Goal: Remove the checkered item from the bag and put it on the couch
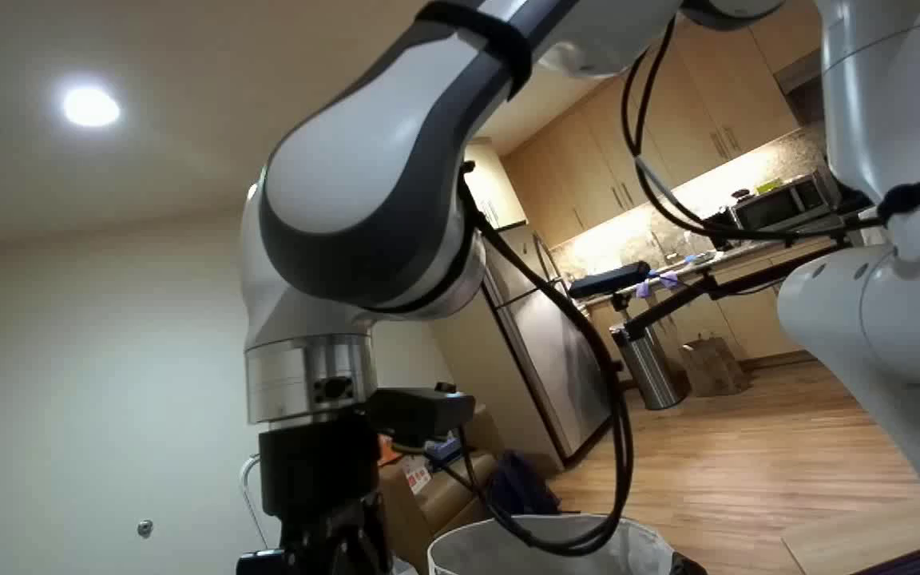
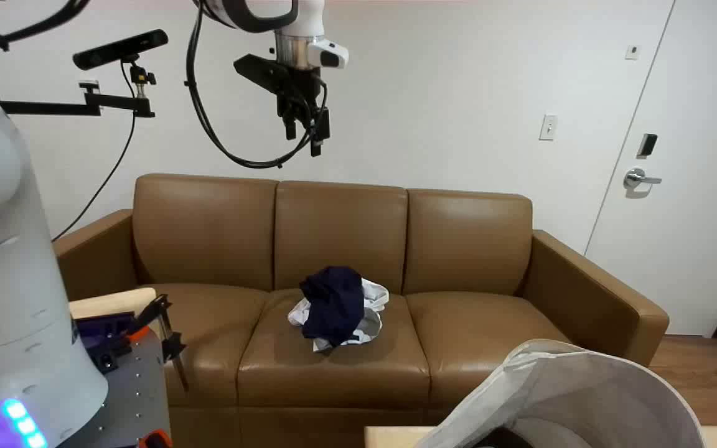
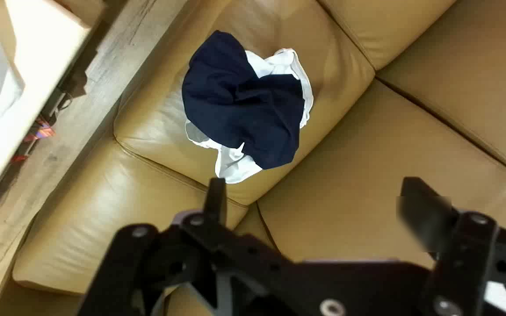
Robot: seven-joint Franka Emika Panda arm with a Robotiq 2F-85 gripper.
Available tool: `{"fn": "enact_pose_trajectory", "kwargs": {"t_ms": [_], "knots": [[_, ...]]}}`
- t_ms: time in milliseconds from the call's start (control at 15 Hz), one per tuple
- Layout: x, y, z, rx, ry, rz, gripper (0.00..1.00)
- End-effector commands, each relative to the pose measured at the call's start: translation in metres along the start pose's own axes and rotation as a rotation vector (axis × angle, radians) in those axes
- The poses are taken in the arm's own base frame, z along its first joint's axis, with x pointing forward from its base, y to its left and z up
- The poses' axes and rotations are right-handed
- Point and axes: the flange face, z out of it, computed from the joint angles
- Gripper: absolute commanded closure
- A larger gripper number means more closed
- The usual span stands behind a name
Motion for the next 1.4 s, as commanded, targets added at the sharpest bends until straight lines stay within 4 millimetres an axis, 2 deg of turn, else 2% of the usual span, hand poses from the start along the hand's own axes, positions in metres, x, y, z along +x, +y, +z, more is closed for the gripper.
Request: {"fn": "enact_pose_trajectory", "kwargs": {"t_ms": [0, 333, 467, 600, 667, 867, 1133, 1333], "knots": [[0.000, 0.000, -0.001, 0.000, -0.001, 0.000, 0.00], [0.000, 0.000, -0.001, 0.000, -0.001, 0.000, 0.00], [0.010, 0.025, -0.002, -0.016, 0.028, 0.030, 0.00], [0.011, 0.076, -0.011, -0.061, 0.051, 0.137, 0.00], [0.001, 0.110, -0.016, -0.088, 0.052, 0.198, 0.00], [-0.029, 0.194, -0.028, -0.127, 0.040, 0.329, 0.00], [-0.087, 0.305, -0.035, -0.073, -0.007, 0.477, 0.00], [-0.143, 0.386, -0.042, -0.053, -0.059, 0.636, 0.00]]}}
